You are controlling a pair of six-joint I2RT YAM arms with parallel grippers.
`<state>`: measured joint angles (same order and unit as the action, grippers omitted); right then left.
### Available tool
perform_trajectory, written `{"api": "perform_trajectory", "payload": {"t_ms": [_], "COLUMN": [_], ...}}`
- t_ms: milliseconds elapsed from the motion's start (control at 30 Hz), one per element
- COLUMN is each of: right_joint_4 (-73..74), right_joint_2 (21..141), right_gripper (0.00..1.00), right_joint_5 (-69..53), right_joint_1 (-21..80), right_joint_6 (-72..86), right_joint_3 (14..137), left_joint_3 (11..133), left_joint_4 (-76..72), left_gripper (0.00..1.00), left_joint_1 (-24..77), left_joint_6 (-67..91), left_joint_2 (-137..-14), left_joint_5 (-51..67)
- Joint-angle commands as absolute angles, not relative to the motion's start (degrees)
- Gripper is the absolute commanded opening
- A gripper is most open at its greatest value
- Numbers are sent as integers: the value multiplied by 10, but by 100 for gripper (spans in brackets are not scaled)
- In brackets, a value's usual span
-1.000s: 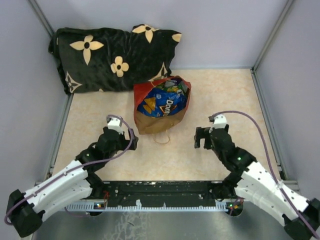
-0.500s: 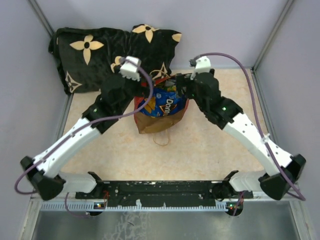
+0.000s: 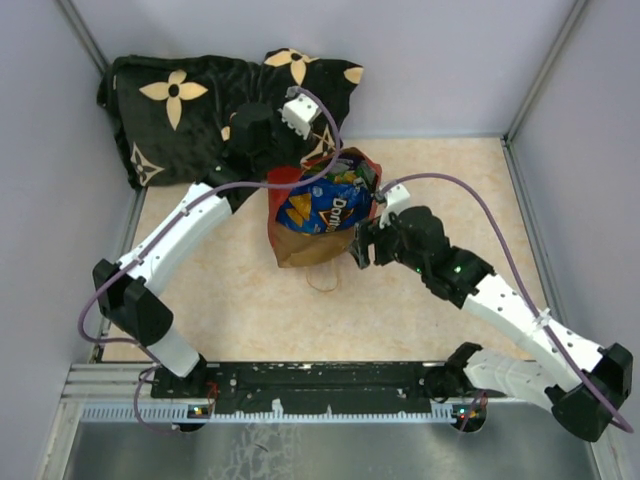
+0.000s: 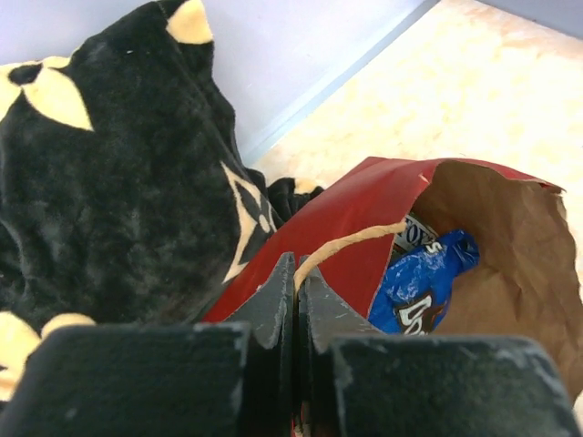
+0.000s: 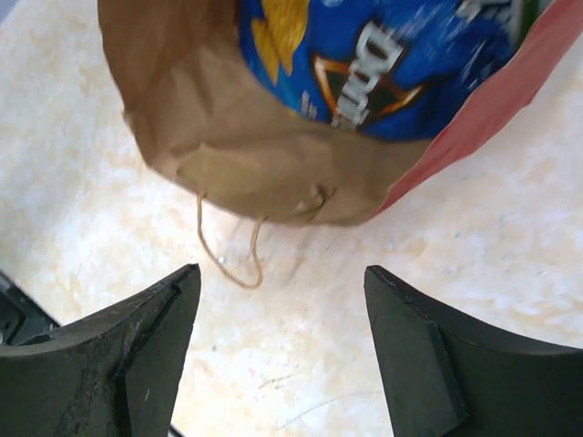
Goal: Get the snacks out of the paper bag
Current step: Adjust the paper bag at the center of the board, then take out the snack from the paper bag.
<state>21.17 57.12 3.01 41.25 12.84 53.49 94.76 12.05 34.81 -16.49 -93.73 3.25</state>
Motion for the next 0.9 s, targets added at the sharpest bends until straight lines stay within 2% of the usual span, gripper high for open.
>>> {"api": "perform_trajectory", "payload": {"t_ms": [0, 100, 200, 333, 400, 500, 633, 800, 867], "right_joint_4": [107, 19, -138, -229, -218, -256, -209, -144, -131], "right_joint_2": [554, 572, 610, 687, 720, 760, 791, 810, 823], "right_gripper": [75, 76, 79, 96, 98, 96, 92, 85, 83], "right_joint_5": [43, 93, 63, 113, 186, 235, 327, 482, 497], "right_joint_1": [455, 491, 492, 505, 521, 523, 529, 534, 524], "right_joint_6": [199, 244, 360, 572, 691, 848, 1018, 1145, 1166], "right_joint_3": [479, 465, 427, 414, 413, 385, 381, 384, 391], "left_joint_3": [958, 908, 833, 756, 732, 719, 732, 754, 765], "left_joint_4": [134, 126, 106, 102, 96, 93, 103, 110, 120], "left_gripper": [0, 0, 0, 0, 0, 0, 0, 0, 0], "left_joint_1": [338, 341, 356, 372, 374, 376, 376, 382, 385], "left_joint_6": [-165, -138, -124, -105, -97, -88, -76, -66, -66], "left_joint_2": [-902, -858, -805, -753, -736, -724, -733, -751, -759], "left_joint_5": [149, 172, 160, 145, 141, 123, 113, 117, 114]}}
